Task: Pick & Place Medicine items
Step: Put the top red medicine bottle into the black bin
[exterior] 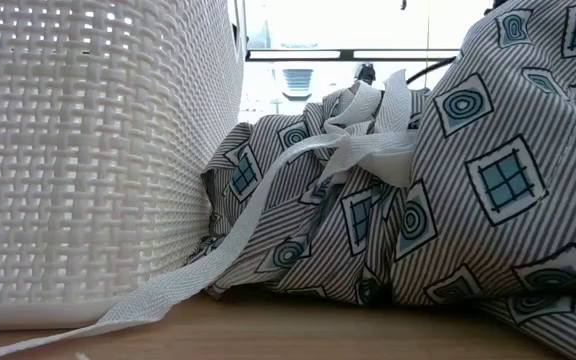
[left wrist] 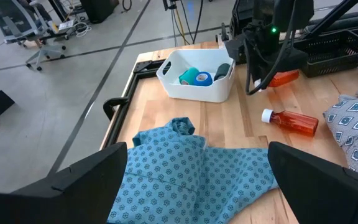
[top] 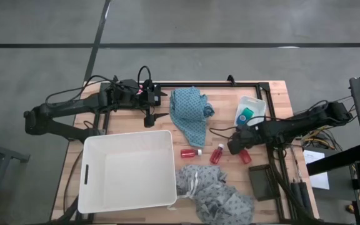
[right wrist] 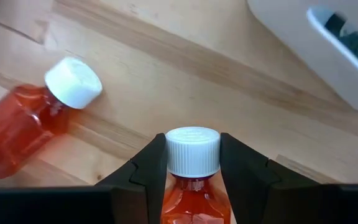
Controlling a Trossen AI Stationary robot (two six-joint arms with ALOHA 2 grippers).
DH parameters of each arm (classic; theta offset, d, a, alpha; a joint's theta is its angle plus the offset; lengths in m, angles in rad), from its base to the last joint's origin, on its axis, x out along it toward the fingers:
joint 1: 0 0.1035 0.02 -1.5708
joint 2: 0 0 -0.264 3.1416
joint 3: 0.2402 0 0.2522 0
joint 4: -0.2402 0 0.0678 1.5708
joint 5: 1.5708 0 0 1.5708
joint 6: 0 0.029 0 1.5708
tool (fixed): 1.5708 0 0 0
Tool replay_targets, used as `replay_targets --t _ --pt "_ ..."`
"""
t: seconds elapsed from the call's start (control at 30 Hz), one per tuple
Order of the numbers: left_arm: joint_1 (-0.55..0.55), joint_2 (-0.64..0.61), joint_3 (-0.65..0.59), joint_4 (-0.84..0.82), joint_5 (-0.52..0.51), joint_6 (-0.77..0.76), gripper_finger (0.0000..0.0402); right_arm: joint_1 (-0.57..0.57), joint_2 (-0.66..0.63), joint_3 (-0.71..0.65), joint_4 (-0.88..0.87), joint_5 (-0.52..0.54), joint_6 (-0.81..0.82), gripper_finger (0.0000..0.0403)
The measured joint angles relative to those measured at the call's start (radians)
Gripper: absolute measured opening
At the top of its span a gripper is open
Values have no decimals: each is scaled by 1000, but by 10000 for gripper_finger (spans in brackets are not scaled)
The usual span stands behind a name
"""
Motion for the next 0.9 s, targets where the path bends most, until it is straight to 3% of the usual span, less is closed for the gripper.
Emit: replay_targets --t 0.4,0.63,0.9 --pt "0 0 0 0 0 3 393 45 0 147 -131 113 -68 125" --pt "0 0 0 -1 0 3 393 194 -1 211 -153 355 -62 127" --pt "0 0 0 -1 0 3 393 484 -1 212 -159 700 132 127"
